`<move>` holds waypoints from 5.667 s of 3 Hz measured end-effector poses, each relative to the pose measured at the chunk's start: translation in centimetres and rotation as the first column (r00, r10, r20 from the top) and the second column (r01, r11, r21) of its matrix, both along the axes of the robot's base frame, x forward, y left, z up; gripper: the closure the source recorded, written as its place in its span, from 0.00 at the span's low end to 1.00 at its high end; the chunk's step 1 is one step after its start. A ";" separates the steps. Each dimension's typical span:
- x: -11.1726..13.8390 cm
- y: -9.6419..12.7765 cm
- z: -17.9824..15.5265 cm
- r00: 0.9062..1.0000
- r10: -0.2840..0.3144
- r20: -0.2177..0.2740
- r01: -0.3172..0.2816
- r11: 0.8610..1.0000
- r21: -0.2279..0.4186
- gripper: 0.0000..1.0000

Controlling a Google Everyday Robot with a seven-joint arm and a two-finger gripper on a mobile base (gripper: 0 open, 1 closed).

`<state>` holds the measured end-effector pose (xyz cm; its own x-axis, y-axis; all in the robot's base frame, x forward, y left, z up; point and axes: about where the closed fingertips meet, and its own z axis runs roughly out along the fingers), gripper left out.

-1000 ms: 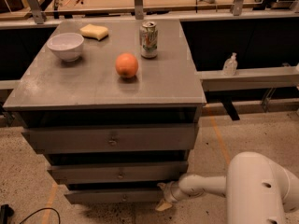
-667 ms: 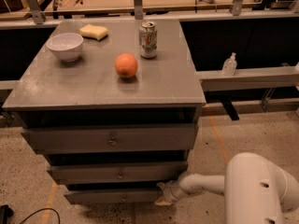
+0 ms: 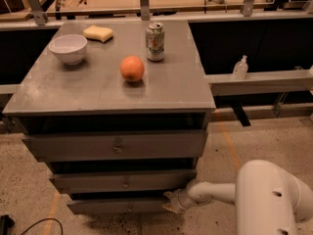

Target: Open bottom drawer

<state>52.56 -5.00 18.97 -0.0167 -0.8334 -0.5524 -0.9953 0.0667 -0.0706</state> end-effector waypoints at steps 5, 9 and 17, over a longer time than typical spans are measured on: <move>0.0 0.0 0.0 1.000 0.000 -0.001 0.000 1.000 0.000 0.83; -5.7 2.3 1.2 0.984 0.082 -0.156 -0.075 0.996 0.053 0.00; -3.3 0.4 2.4 0.993 -0.014 -0.115 0.022 0.998 0.067 0.00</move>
Offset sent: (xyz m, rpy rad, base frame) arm -0.1489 0.0181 0.0289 0.1190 0.4750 0.1695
